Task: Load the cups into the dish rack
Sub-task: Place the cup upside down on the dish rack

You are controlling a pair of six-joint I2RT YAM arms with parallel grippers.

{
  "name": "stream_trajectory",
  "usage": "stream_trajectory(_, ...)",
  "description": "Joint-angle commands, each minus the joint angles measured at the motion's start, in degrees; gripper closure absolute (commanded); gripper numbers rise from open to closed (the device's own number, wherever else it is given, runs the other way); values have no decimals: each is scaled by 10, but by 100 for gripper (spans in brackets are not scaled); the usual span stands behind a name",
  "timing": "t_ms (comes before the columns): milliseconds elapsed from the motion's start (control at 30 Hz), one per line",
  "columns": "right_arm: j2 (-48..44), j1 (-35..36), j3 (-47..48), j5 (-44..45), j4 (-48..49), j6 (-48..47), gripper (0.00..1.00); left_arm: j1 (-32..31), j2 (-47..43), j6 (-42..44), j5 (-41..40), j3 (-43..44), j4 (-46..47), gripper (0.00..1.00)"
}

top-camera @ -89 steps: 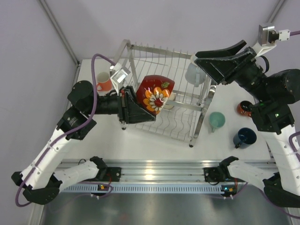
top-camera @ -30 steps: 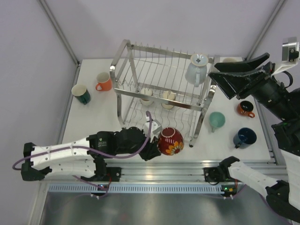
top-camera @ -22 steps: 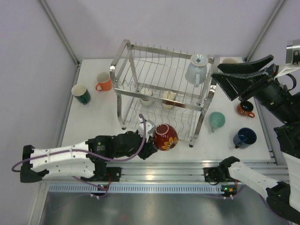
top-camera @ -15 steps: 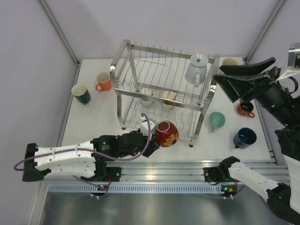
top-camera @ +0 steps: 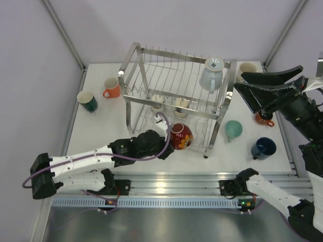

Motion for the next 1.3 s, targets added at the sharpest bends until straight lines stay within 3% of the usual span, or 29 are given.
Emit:
stream_trajectory(0, -14, -6, -9, 10, 2, -13, 42, 32, 11, 9, 39, 27, 118, 100)
stream_trajectory(367, -47, -6, -43, 34, 5, -15, 40, 88, 93, 50, 60, 64, 151, 100)
stream_trajectory(1267, -59, -6, -60, 55, 9, -27, 40, 88, 233, 90, 62, 121, 205, 100)
